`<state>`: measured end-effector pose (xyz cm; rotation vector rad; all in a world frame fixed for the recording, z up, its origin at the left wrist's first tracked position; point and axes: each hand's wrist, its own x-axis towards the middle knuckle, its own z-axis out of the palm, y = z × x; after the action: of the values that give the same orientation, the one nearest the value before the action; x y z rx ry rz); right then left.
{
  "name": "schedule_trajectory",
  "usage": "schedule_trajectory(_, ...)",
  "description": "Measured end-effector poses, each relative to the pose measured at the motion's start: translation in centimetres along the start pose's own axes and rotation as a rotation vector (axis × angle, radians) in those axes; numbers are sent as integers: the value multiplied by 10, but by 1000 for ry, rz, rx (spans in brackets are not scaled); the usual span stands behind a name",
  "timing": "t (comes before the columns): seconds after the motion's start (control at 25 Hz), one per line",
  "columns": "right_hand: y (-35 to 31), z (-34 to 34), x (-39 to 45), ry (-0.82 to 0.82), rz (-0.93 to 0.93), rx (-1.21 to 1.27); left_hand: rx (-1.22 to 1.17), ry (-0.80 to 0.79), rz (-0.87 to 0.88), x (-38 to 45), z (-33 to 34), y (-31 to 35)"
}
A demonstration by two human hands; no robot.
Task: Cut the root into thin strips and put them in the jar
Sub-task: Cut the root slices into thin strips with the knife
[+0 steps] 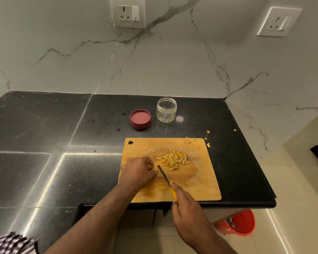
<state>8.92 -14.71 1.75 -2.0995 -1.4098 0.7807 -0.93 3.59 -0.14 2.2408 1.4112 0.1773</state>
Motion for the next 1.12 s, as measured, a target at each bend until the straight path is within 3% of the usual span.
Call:
schedule_trajectory(0.84, -14, 7, -9, -69, 16, -107, -31, 28, -64, -1, 5, 4)
schedule_trajectory(1.12, -20, -2, -7, -10, 29, -93, -44, -31, -73, 2, 5, -2)
